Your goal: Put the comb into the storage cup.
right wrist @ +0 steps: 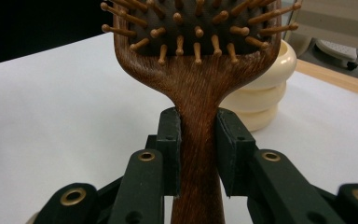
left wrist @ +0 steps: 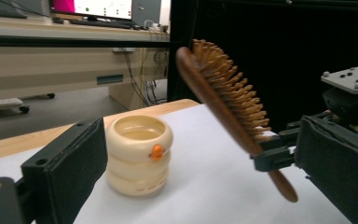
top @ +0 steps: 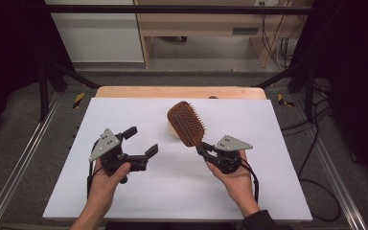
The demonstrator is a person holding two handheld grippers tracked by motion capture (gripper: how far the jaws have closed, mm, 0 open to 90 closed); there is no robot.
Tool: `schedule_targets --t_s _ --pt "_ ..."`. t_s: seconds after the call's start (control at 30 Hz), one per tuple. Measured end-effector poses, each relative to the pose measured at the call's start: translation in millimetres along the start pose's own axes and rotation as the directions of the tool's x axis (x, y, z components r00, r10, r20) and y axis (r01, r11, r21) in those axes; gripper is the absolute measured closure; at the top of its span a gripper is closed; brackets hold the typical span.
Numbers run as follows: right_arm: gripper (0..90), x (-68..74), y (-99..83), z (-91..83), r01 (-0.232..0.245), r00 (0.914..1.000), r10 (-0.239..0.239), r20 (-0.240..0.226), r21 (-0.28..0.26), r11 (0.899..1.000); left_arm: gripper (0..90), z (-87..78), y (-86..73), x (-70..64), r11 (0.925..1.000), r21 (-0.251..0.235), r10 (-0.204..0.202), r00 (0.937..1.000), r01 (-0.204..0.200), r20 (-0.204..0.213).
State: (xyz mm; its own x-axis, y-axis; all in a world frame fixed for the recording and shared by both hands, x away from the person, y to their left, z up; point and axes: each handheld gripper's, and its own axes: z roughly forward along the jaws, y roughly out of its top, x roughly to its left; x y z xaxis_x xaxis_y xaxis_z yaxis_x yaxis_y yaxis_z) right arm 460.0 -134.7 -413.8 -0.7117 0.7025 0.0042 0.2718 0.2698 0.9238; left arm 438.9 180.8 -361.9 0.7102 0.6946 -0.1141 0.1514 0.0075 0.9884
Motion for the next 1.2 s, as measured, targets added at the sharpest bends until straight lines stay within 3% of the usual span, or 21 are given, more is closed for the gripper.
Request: schedule_targets --t_s 0.03,0.13,0.33,0.53,0.67,0.77,0.9,1.0,1.07,1.2 --pt "73.2 0.0 1.1 1.1 0.004 1.0000 -0.004 -0.003 -0.003 1.000 2.2 5.1 1.8 -1.7 0.9999 -0.003 -0.012 0.9999 0.012 -0.005" --pt "73.1 2.2 2.2 2.2 0.004 0.9999 -0.004 -0.010 -0.016 1.000 2.2 21.0 4.8 -5.8 0.9987 0.020 0.047 0.9979 -0.046 -0.045" --pt "73.2 8.3 0.9 -2.3 0.016 0.9999 -0.016 -0.005 -0.023 1.000 3.1 38.1 12.9 -10.1 0.9997 0.006 0.023 0.9988 -0.023 -0.044" --pt "73.1 17.6 1.2 -2.9 0.025 0.9996 -0.026 -0.011 -0.034 0.999 3.0 39.6 18.8 -12.4 0.9992 -0.024 -0.032 0.9988 0.031 -0.037" --pt "73.2 21.2 2.5 -4.8 0.037 0.9992 -0.038 -0.010 -0.048 0.998 3.4 36.3 16.3 -16.4 0.9995 -0.017 -0.028 0.9991 0.028 -0.033" --pt "73.1 21.9 2.7 -4.2 0.037 0.9992 -0.038 -0.011 -0.052 0.998 3.4 37.3 15.7 -14.7 0.9979 -0.015 -0.063 0.9979 0.063 -0.015" --pt "73.2 24.3 2.2 -1.9 0.049 0.9988 -0.049 -0.007 -0.048 0.998 4.5 43.3 15.0 -10.7 0.9886 -0.006 -0.150 0.9881 0.150 0.033" --pt "73.2 25.7 2.2 -1.9 0.050 0.9987 -0.051 -0.007 -0.049 0.998 5.0 47.9 17.6 -10.2 0.9850 0.002 -0.172 0.9826 0.173 0.069" --pt "73.2 26.2 2.3 -1.9 0.055 0.9985 -0.055 -0.007 -0.053 0.997 5.0 51.0 19.3 -10.4 0.9859 0.009 -0.168 0.9835 0.167 0.068" --pt "73.1 27.5 2.2 -2.2 0.055 0.9984 -0.055 -0.011 -0.056 0.997 7.3 57.9 21.1 -8.3 0.9753 0.006 -0.220 0.9712 0.221 0.091"
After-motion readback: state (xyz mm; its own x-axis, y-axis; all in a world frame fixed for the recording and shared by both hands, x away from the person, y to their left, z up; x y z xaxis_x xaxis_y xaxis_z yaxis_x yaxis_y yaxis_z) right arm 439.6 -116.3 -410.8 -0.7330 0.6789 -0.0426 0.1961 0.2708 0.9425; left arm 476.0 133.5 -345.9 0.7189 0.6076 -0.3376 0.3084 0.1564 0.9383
